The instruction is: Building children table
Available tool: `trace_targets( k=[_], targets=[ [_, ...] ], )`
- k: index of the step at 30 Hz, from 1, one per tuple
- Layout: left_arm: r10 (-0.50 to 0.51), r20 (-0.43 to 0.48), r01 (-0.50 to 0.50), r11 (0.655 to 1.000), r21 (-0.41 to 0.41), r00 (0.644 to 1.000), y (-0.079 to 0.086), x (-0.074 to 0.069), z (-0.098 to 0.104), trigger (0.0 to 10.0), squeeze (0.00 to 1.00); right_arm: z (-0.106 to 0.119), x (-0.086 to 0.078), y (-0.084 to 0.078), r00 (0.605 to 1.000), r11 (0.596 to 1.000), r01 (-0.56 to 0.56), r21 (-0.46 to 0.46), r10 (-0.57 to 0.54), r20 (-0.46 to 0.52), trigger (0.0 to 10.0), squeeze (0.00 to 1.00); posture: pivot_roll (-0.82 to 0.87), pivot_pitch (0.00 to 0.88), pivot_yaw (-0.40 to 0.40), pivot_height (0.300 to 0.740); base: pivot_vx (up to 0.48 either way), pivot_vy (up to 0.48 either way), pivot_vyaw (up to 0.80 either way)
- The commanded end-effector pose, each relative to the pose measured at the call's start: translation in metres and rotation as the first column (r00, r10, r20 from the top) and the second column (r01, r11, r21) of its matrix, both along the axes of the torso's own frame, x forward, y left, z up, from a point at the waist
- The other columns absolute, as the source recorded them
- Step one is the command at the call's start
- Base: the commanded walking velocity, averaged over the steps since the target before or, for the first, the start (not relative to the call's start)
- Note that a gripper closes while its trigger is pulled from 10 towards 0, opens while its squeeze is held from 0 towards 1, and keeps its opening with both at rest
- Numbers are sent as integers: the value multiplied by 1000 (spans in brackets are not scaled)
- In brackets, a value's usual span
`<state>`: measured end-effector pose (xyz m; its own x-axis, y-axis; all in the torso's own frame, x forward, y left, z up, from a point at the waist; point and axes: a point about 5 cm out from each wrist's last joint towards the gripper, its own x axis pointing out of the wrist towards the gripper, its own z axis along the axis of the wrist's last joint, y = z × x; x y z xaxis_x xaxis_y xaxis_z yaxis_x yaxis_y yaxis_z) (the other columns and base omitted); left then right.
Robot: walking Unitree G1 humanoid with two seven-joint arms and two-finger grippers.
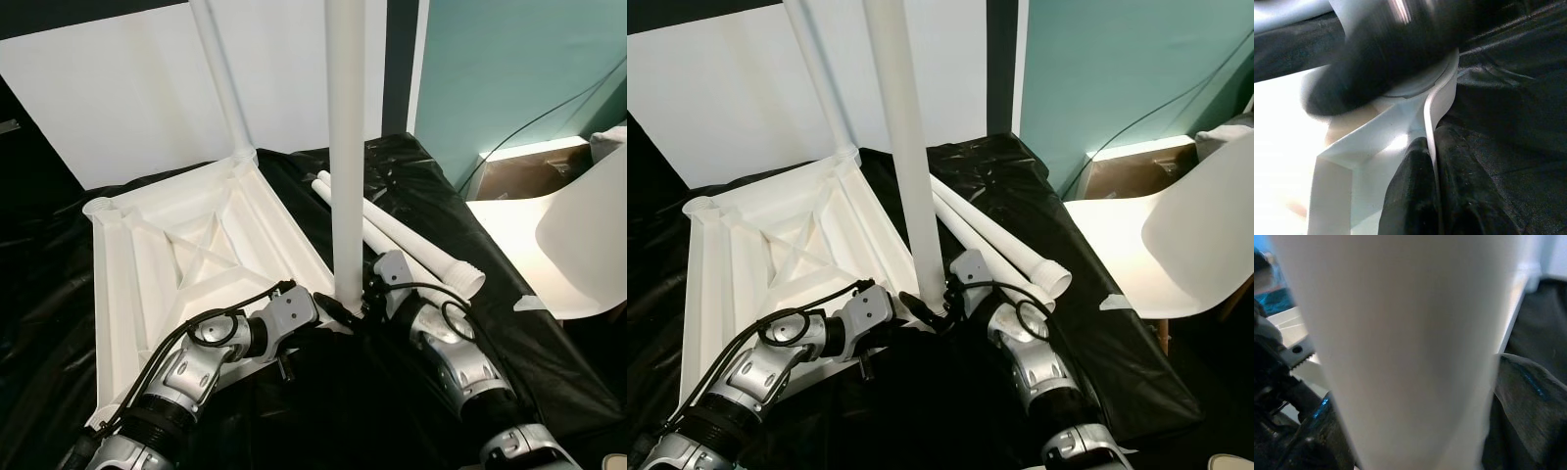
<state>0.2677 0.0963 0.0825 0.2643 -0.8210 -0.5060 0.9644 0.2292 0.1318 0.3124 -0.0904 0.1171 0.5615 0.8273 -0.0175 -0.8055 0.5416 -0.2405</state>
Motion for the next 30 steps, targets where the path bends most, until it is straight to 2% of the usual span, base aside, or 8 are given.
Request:
trace_targets(
  k=[1,6,7,13,22,25,26,30],
  targets=[
    [-41,-251,61,996,72,967,2,-33,-52,10000,0,-3,-2,2,1000,1000,-25,5,25,-10,10000,0,95,0,34,740,0,0,0],
    [-36,-248,56,996,73,968,3,-33,-52,10000,0,4,5,-2,994,992,-113,-59,113,-6,10000,0,104,0,28,740,0,0,0],
    [-32,-248,51,996,72,968,3,-33,-52,10000,0,4,6,-5,987,982,-163,-97,161,-26,0,0,108,0,26,740,0,0,0],
    [-19,-248,38,997,72,969,6,-33,-52,10000,0,4,9,-13,971,958,-235,-164,224,-85,0,0,115,0,24,740,0,0,0],
    [-27,-250,46,996,72,968,4,-34,-53,10000,0,3,11,-21,981,972,-184,-145,172,-94,0,0,103,0,29,740,0,0,0],
    [-33,-247,53,996,72,968,2,-35,-52,10000,0,-1,7,-15,997,996,82,23,-82,1,0,0,102,0,26,740,0,0,0],
    [-34,-247,54,996,72,968,2,-35,-52,10000,0,-4,3,-14,981,977,192,98,-194,18,0,0,104,0,27,740,0,0,0],
    [-36,-248,55,996,72,968,2,-36,-52,10000,0,-8,-7,-12,935,918,342,200,-353,19,0,0,103,0,33,740,0,0,0]
  ],
)
